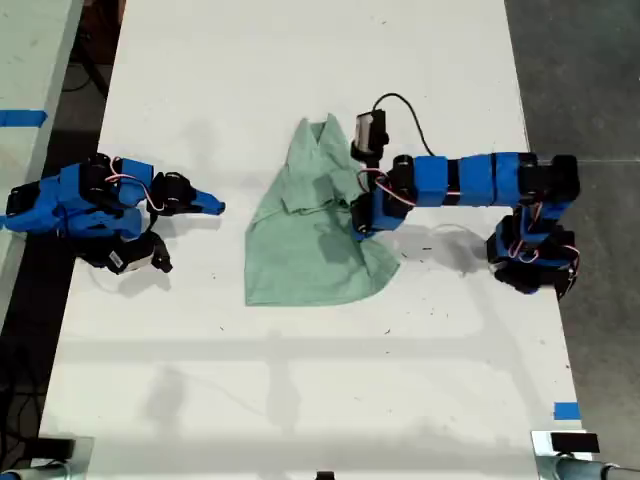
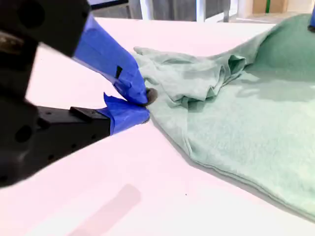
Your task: Fold t shirt
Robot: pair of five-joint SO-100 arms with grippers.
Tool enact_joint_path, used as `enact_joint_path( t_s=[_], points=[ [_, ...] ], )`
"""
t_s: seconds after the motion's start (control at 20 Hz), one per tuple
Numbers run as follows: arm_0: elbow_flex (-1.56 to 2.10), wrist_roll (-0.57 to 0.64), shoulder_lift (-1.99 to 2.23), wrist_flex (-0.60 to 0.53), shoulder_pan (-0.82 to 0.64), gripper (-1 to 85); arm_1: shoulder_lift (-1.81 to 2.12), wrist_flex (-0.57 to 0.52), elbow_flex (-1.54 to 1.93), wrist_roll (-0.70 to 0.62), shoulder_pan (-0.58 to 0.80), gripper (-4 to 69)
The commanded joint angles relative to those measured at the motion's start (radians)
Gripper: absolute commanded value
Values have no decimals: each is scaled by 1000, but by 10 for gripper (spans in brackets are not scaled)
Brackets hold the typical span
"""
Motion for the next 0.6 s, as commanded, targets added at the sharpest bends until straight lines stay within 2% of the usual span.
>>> enact_joint_path(
  t_s=[0.0,0.05,0.15,0.25,0.55],
  points=[
    [11,-15,8,5,-8,0,-218,-54,-299,-98,-26,-5],
    [11,-15,8,5,-8,0,-299,-74,-353,-107,-26,-5],
    [9,-15,8,5,-8,0,-399,-112,-376,-98,-29,127],
    [9,-15,8,5,-8,0,-411,-106,-356,-69,-29,156],
    [9,-15,8,6,-8,0,-252,2,-356,-32,-49,180]
  ],
)
